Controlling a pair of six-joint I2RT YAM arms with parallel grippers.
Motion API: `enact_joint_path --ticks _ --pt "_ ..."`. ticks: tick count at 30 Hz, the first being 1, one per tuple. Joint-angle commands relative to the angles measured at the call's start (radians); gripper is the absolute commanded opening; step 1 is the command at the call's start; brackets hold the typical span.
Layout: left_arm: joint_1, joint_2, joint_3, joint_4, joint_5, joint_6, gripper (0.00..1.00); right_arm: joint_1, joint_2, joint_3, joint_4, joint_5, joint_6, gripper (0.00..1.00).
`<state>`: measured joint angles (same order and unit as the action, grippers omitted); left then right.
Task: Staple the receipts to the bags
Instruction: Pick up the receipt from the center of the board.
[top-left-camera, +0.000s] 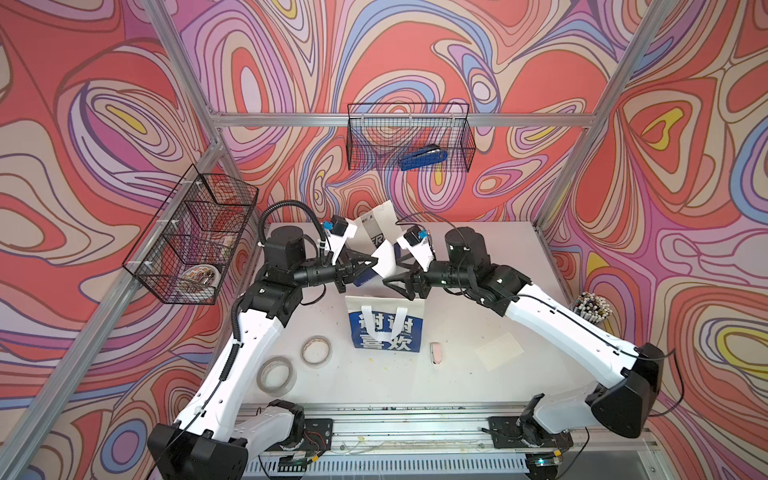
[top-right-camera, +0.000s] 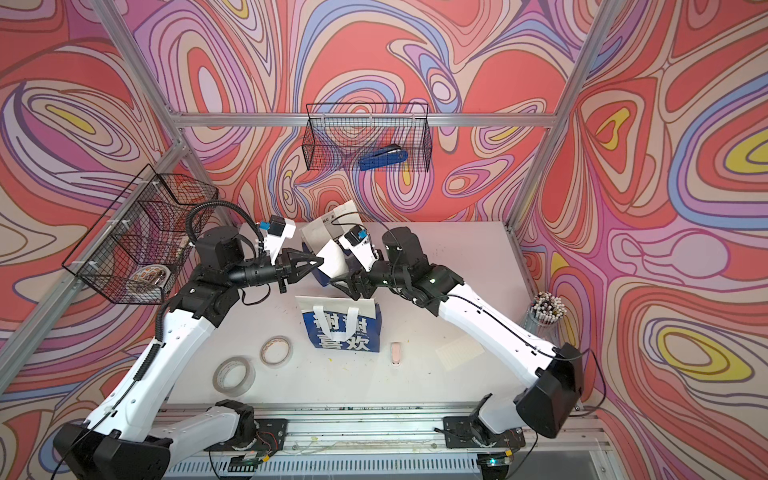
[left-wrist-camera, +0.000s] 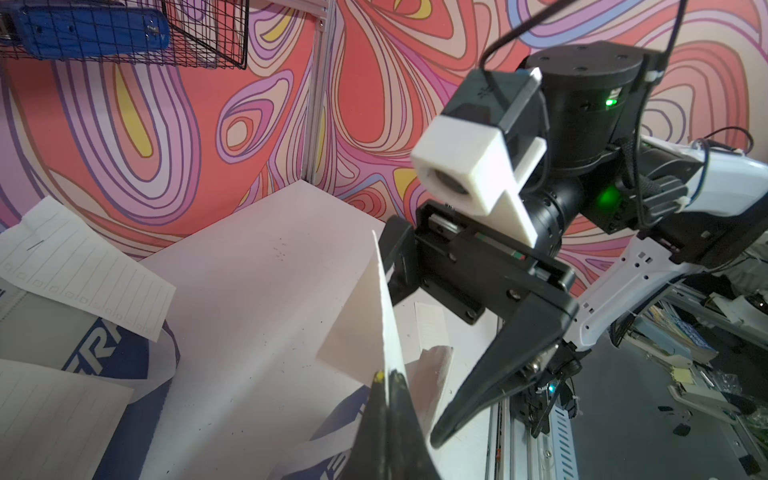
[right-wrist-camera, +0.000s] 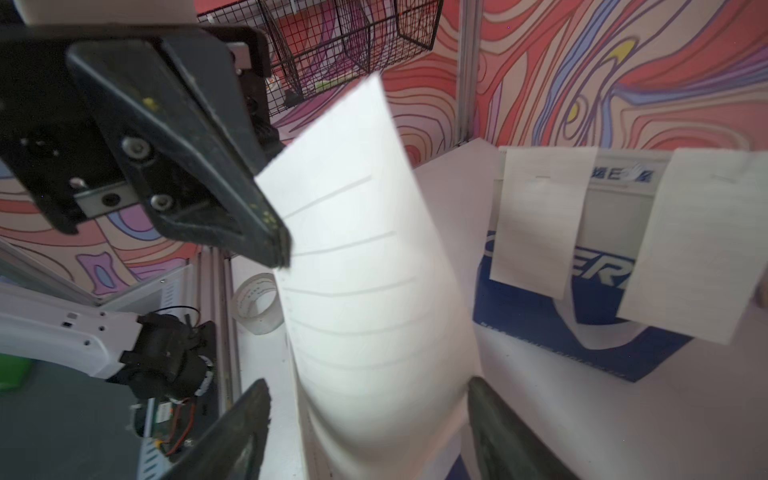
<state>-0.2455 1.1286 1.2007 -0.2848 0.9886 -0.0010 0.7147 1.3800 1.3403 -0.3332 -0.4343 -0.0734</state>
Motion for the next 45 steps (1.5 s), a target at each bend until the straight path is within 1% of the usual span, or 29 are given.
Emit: enact_joint_path --ticks 1,3,4,5,7,9,11,13,15,16,17,21,23,24,25,27,31,32,33,34,35,37,38,39,40,41,42,43,45 --pt "-0.003 -0.046 0.043 -0.205 0.09 0.237 0.0 0.006 -0.136 -0.106 0.13 0.008 -0.225 0.81" --pt "-0.003 -0.061 0.038 -0.284 0.129 0.331 0.0 0.006 -0.205 -0.195 0.224 -0.057 -0.359 0.81" --pt "-0.004 -0.071 0.03 -0.323 0.135 0.386 0.0 0.006 -0.221 -0.217 0.252 -0.072 -0.396 0.81" --pt "-0.008 -0.085 0.014 -0.343 0.126 0.435 0.0 0.006 -0.224 -0.216 0.247 -0.091 -0.433 0.8" --pt "-0.009 -0.118 -0.018 -0.341 0.111 0.457 0.0 0.006 -0.197 -0.158 0.153 -0.136 -0.487 0.8" --pt "-0.009 -0.147 -0.03 -0.353 0.133 0.469 0.0 0.006 -0.154 -0.097 0.079 -0.203 -0.496 0.79" --pt "-0.009 -0.165 -0.03 -0.373 0.155 0.484 0.0 0.006 -0.128 -0.078 0.086 -0.258 -0.462 0.77" --pt "-0.009 -0.178 -0.032 -0.383 0.136 0.479 0.0 0.006 -0.111 -0.076 0.114 -0.31 -0.422 0.74" --pt "-0.009 -0.184 -0.024 -0.43 0.113 0.514 0.0 0.006 -0.09 -0.061 0.114 -0.368 -0.384 0.7" --pt "-0.009 -0.185 -0.019 -0.448 0.102 0.527 0.0 0.006 -0.078 -0.05 0.106 -0.394 -0.368 0.66" --pt "-0.009 -0.189 -0.015 -0.46 0.089 0.534 0.0 0.006 -0.064 -0.041 0.097 -0.424 -0.356 0.6" --pt "-0.009 -0.213 -0.018 -0.453 0.049 0.526 0.0 0.008 -0.029 -0.015 0.083 -0.464 -0.307 0.29" --pt "-0.009 -0.219 -0.012 -0.458 0.041 0.529 0.0 0.013 -0.022 -0.011 0.083 -0.482 -0.282 0.19" --pt "-0.009 -0.219 -0.009 -0.457 0.038 0.528 0.0 0.016 -0.019 -0.011 0.083 -0.491 -0.273 0.16" --pt "-0.009 -0.223 -0.007 -0.454 0.035 0.527 0.0 0.022 -0.019 -0.013 0.083 -0.491 -0.263 0.18" --pt "-0.009 -0.228 -0.006 -0.446 0.027 0.524 0.0 0.036 -0.021 -0.019 0.078 -0.48 -0.251 0.29" --pt "-0.008 -0.228 0.012 -0.456 0.036 0.532 0.0 0.069 -0.031 -0.025 0.041 -0.419 -0.284 0.42" --pt "-0.009 -0.227 0.017 -0.459 0.044 0.529 0.0 0.075 -0.033 -0.027 0.036 -0.405 -0.293 0.38" --pt "-0.009 -0.227 0.021 -0.459 0.047 0.526 0.0 0.077 -0.033 -0.026 0.034 -0.395 -0.299 0.28" --pt "-0.009 -0.226 0.025 -0.459 0.045 0.523 0.0 0.078 -0.035 -0.024 0.039 -0.387 -0.299 0.11" --pt "-0.009 -0.227 0.028 -0.46 0.043 0.523 0.0 0.078 -0.035 -0.02 0.046 -0.387 -0.295 0.0" --pt "-0.008 -0.233 0.031 -0.459 0.034 0.526 0.0 0.081 -0.035 -0.015 0.065 -0.407 -0.269 0.0" --pt "-0.009 -0.242 0.029 -0.448 0.027 0.526 0.0 0.084 -0.04 -0.026 0.104 -0.412 -0.223 0.0" --pt "-0.009 -0.254 0.024 -0.432 0.014 0.521 0.1 0.088 -0.048 -0.044 0.157 -0.411 -0.174 0.0" --pt "-0.009 -0.273 0.011 -0.399 -0.01 0.506 0.54 0.096 -0.06 -0.074 0.236 -0.408 -0.099 0.0" --pt "-0.009 -0.299 -0.009 -0.361 -0.035 0.492 0.85 0.104 -0.071 -0.104 0.315 -0.403 -0.023 0.0" --pt "-0.009 -0.323 -0.031 -0.321 -0.061 0.48 0.99 0.111 -0.081 -0.126 0.377 -0.389 0.042 0.0" --pt "-0.009 -0.353 -0.066 -0.262 -0.097 0.446 1.0 0.119 -0.09 -0.149 0.442 -0.372 0.113 0.0" --pt "-0.008 -0.404 -0.154 -0.065 -0.202 0.238 1.0 0.134 -0.102 -0.185 0.534 -0.334 0.22 0.0"
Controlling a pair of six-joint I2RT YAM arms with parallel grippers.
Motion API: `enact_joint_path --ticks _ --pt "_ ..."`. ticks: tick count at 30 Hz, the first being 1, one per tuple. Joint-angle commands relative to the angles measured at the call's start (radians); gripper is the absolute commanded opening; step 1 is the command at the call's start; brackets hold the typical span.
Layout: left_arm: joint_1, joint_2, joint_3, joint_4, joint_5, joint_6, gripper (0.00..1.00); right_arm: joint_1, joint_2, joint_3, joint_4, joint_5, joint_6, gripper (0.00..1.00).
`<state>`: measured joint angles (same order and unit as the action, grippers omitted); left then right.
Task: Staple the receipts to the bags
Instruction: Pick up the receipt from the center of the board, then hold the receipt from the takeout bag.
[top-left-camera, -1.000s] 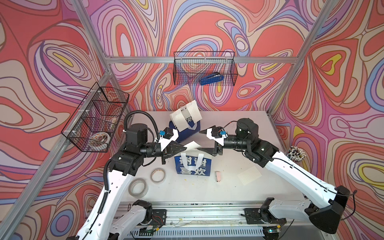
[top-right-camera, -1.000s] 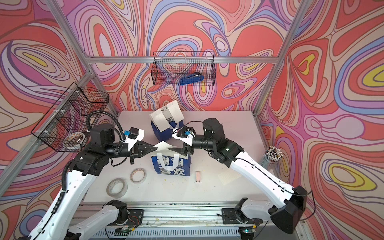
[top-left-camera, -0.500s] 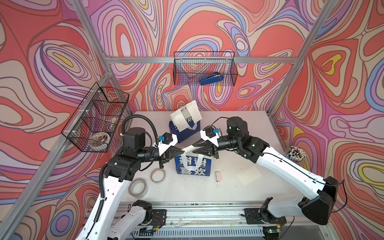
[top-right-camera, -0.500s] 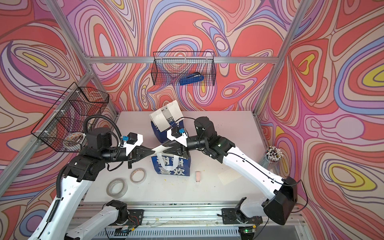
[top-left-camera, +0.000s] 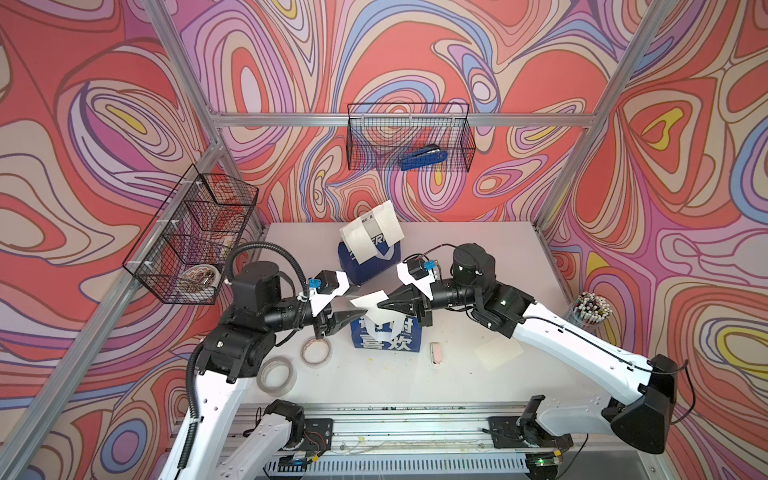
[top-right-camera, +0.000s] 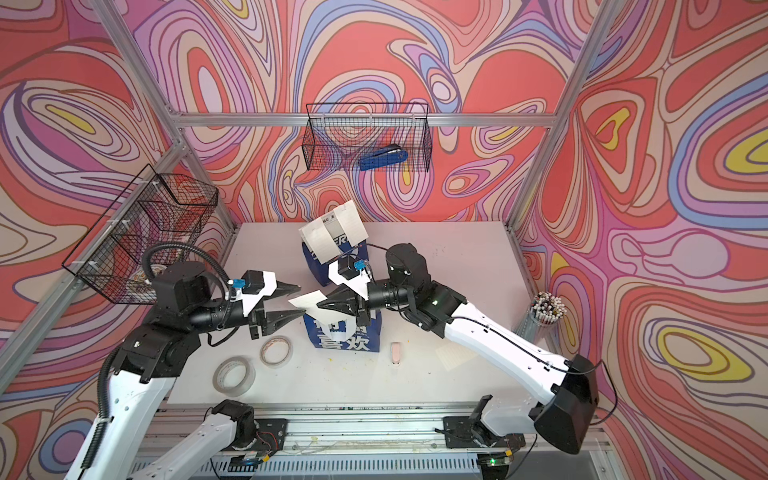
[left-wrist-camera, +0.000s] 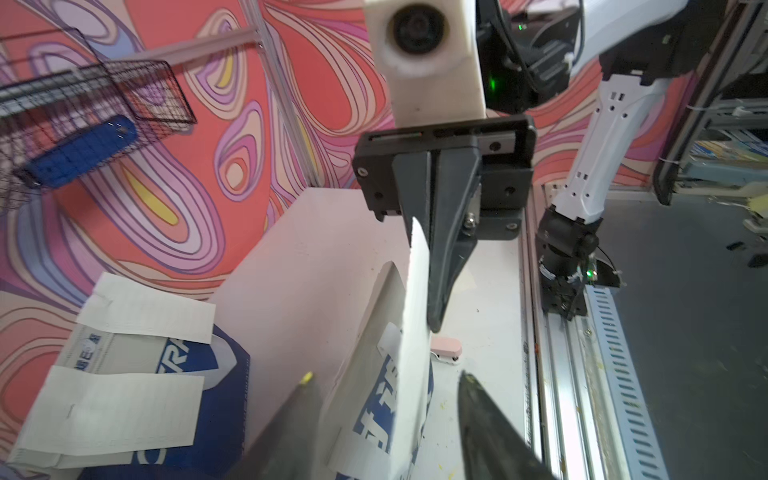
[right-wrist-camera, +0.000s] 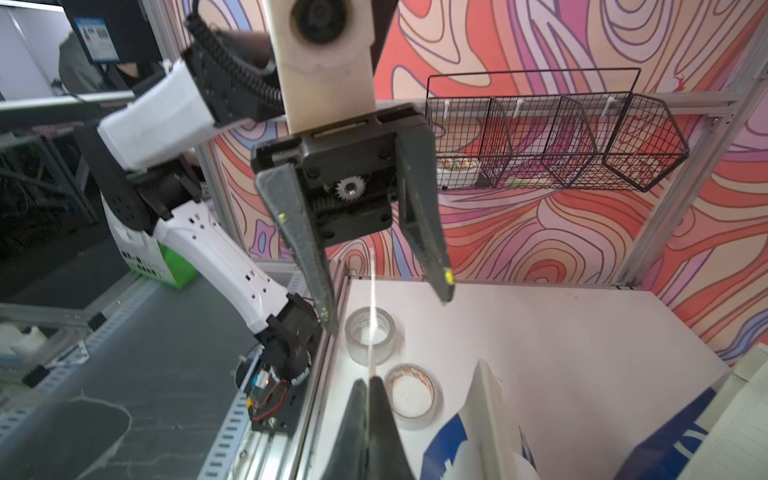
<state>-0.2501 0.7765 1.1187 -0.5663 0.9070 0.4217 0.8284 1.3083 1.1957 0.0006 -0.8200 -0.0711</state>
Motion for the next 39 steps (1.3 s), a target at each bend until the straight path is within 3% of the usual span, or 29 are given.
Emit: enact_joint_path --ticks 1,7,11,14,18,22,28,33,36,39 --pt "-0.001 -0.067 -0.11 0.309 -0.159 -0.297 1.0 0.031 -0.037 -0.063 0.243 0.076 0.259 0.0" --pt "0.058 0.049 -0.167 0.454 -0.007 -0.535 1.0 0.07 -0.036 -0.259 0.496 0.301 0.456 0.0" --pt "0.19 0.124 -0.242 0.658 0.106 -0.723 1.0 0.081 0.005 -0.323 0.623 0.401 0.542 0.0" --pt "0.258 0.163 -0.306 0.829 0.189 -0.848 1.0 0.089 0.036 -0.376 0.705 0.433 0.572 0.0" --pt "0.263 0.174 -0.411 1.005 0.284 -0.932 1.0 0.094 0.073 -0.425 0.766 0.456 0.58 0.0" --pt "0.264 0.138 -0.468 0.855 0.309 -0.76 1.0 0.105 0.113 -0.454 0.798 0.463 0.57 0.0" --pt "0.264 0.082 -0.49 0.577 0.204 -0.417 1.0 0.105 0.187 -0.479 0.884 0.481 0.581 0.0" --pt "0.272 0.077 -0.47 0.47 0.171 -0.339 1.0 0.104 0.202 -0.505 0.916 0.533 0.574 0.0" --pt "0.282 0.05 -0.475 0.373 0.202 -0.214 1.0 0.105 0.188 -0.523 0.914 0.545 0.569 0.0" --pt "0.282 0.038 -0.479 0.318 0.136 -0.128 1.0 0.104 0.178 -0.518 0.888 0.536 0.548 0.0"
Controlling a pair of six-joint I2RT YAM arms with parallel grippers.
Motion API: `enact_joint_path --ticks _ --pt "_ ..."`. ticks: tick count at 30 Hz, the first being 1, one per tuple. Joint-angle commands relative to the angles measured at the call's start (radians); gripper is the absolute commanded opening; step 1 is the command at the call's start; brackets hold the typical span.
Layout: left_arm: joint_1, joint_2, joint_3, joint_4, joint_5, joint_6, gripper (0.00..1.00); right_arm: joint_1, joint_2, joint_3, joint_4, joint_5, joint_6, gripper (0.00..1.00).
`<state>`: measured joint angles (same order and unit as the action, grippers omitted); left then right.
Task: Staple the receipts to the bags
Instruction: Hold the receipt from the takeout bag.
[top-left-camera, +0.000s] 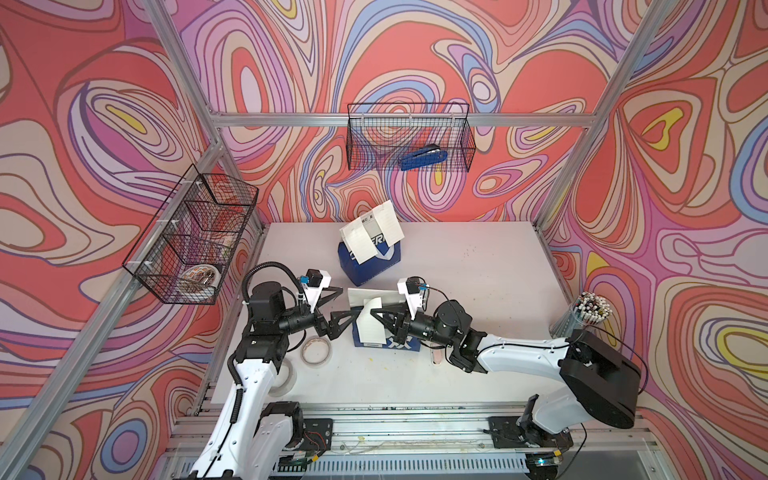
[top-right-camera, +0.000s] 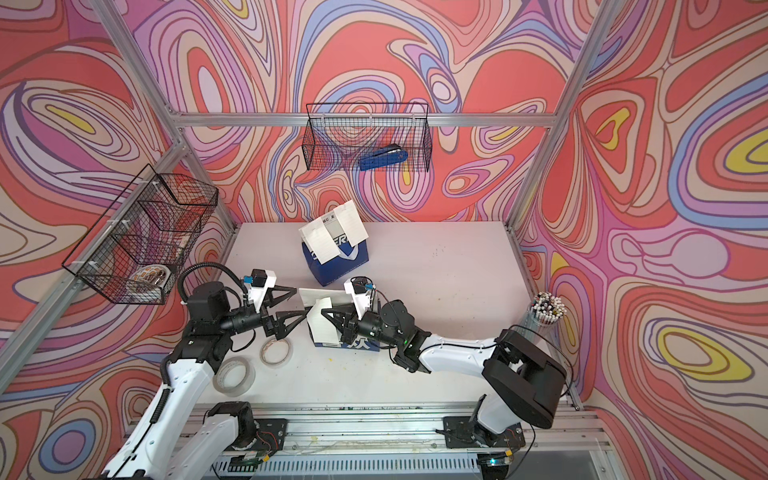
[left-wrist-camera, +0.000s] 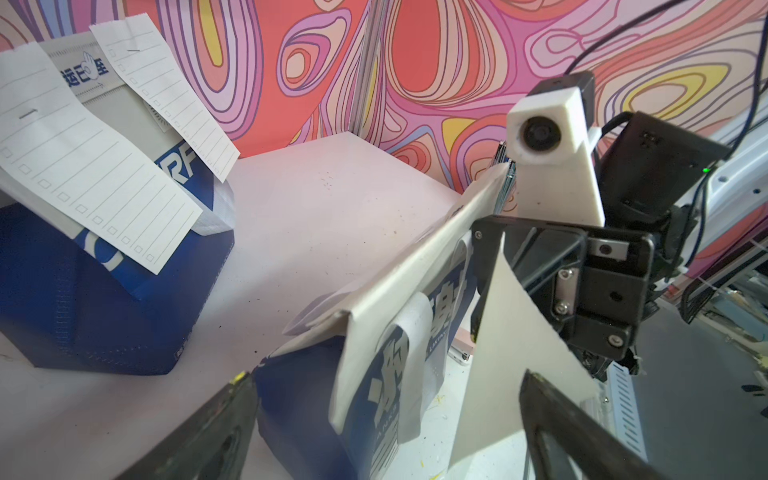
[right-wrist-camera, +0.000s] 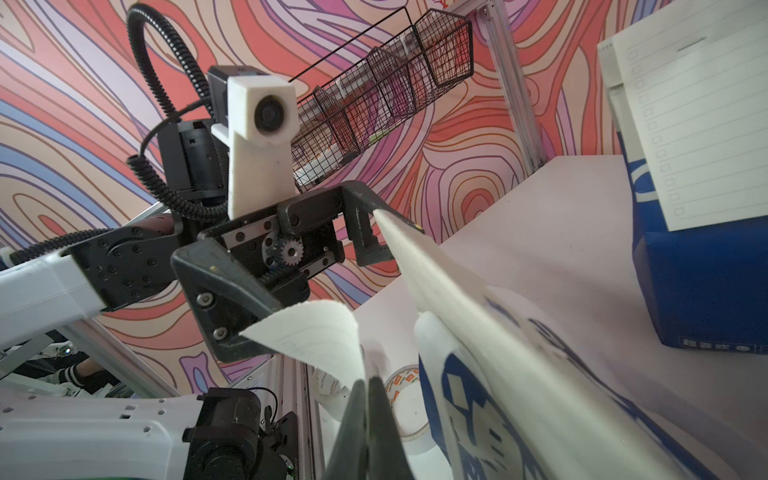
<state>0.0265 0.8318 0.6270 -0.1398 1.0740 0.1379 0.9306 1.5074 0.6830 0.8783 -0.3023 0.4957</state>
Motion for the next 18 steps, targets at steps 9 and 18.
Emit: enact_joint_path --ticks 9,18 --pt "0.042 -0.063 0.001 0.055 0.03 0.084 1.0 0.003 -0.057 -0.026 -0.013 0.103 -0.031 0.0" --pt "0.066 0.109 0.019 0.285 0.135 0.007 1.0 0.002 -0.031 0.015 -0.017 0.082 -0.038 0.0"
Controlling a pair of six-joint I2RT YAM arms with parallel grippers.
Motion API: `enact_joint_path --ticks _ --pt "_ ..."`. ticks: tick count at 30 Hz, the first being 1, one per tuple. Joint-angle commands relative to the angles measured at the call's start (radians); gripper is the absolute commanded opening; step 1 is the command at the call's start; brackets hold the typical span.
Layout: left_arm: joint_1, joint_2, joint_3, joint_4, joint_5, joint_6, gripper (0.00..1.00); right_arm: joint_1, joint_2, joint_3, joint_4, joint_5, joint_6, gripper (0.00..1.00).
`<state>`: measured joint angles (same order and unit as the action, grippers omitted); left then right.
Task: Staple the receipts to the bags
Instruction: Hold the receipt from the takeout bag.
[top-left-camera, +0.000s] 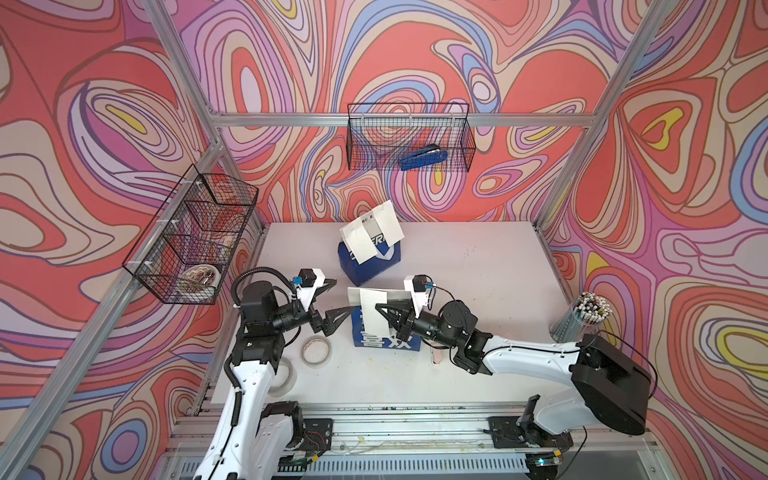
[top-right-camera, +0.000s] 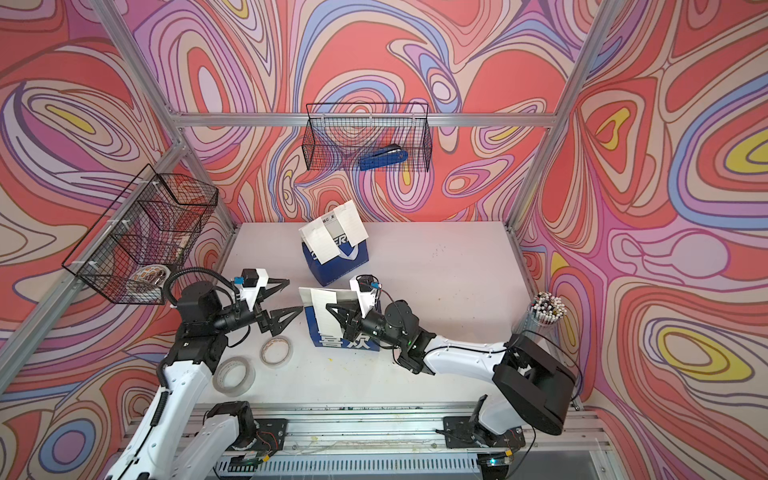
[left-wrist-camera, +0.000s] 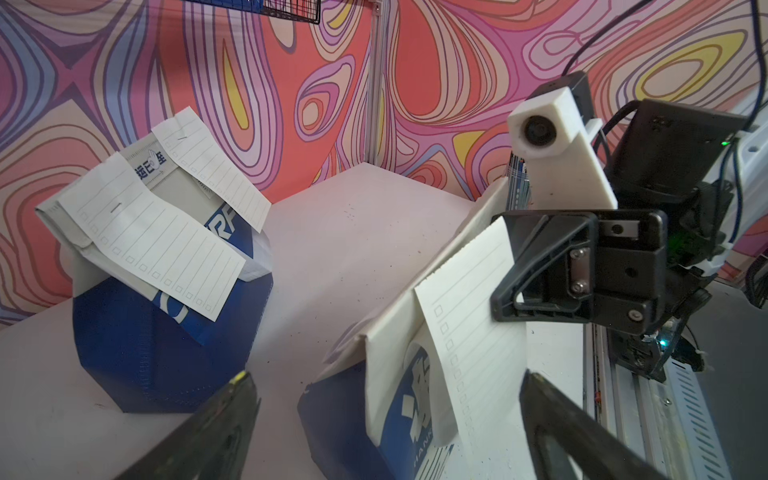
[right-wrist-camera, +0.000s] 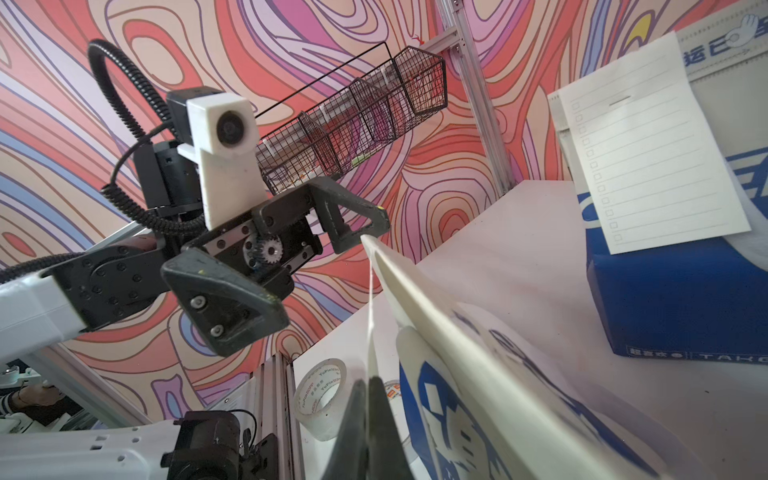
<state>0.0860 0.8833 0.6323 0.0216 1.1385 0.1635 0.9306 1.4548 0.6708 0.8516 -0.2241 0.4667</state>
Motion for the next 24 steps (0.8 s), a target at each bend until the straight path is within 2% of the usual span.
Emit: enact_joint_path --ticks 1,6,10,13,15,17,20,24 --pt "0.006 0.086 0.02 0.156 0.095 -0.033 1.0 0.003 0.038 0.035 0.03 0.003 0.003 0.0" --pt "-0.004 0.185 0.057 0.203 0.176 -0.017 0.88 0.008 0.09 0.047 0.086 0.028 0.035 0.0" --pt "-0.021 0.244 0.06 0.308 0.181 -0.042 0.89 0.008 0.091 0.059 0.06 0.031 0.023 0.0" --pt "-0.036 0.296 0.062 0.45 0.195 -0.135 0.89 0.008 0.085 0.055 0.063 0.034 0.024 0.0" --pt "-0.063 0.335 0.091 0.449 0.221 -0.137 0.88 0.008 0.082 0.055 0.05 0.039 0.018 0.0" --pt "-0.085 0.357 0.102 0.456 0.24 -0.133 0.83 0.007 0.08 0.054 0.044 0.037 0.017 0.0" --pt "-0.092 0.37 0.101 0.474 0.279 -0.142 0.69 0.008 0.08 0.046 0.059 0.04 0.026 0.0" --pt "-0.092 0.314 0.083 0.378 0.261 -0.079 0.62 0.008 0.084 0.05 0.066 0.041 0.018 0.0"
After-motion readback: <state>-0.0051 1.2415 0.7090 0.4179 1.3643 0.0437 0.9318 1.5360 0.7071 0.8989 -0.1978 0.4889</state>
